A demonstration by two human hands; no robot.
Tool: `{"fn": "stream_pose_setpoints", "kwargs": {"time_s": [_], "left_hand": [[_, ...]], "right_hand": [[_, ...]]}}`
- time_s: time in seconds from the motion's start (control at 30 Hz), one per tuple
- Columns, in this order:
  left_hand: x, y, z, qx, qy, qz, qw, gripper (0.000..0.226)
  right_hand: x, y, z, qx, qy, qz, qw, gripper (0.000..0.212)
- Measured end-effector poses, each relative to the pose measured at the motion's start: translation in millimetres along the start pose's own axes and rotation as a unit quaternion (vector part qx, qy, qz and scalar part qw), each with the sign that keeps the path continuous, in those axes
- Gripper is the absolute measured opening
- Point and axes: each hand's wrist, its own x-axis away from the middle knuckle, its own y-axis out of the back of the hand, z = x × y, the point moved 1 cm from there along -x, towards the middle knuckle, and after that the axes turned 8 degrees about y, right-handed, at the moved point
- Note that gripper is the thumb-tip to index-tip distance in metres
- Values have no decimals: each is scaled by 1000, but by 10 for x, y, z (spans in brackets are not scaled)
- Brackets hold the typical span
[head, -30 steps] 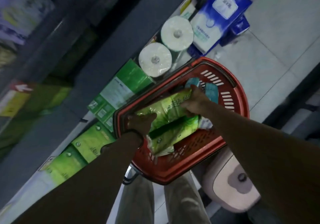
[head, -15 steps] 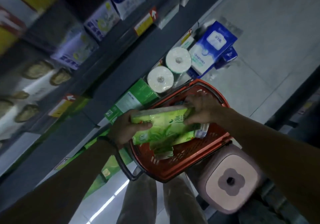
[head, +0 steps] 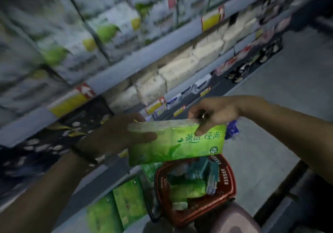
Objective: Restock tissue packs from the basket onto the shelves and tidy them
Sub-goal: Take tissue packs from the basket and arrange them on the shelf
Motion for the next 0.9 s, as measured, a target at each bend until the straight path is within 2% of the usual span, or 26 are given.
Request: {"fn": "stream_pose_setpoints", "kwargs": {"time_s": [0.13, 0.3, 0.4, 0.57, 0.7, 0.8, 0.9], "left_hand": [[827, 821, -529, -24, -50, -51, 997, 53], [1743, 1633, -926, -133, -123, -134, 974, 75], [2234, 1944, -1092, -137, -164, -158, 964, 73], [2871, 2500, -1110, -186, -181, -271, 927, 63], [3322, 3021, -986, -273, -132, -390, 869, 69], [3427, 3389, -822, -277, -75, -400, 871, 64], [3367, 3782, -601, -265, 29, -397, 878, 64]], "right_hand": [[561, 660, 1049, 44, 37, -1, 998, 27], [1099, 1295, 2205, 131, 60, -26, 989, 28], [1386, 1565, 2917, 186, 78, -32, 979, 25], [1599, 1889, 3788, 271, 116, -99, 951, 38], [1486, 2115, 4398, 314, 167, -142, 924, 57], [1153, 2274, 4843, 401, 167, -193, 880, 70], [634, 2383, 5186, 446, 155, -224, 852, 74]]}}
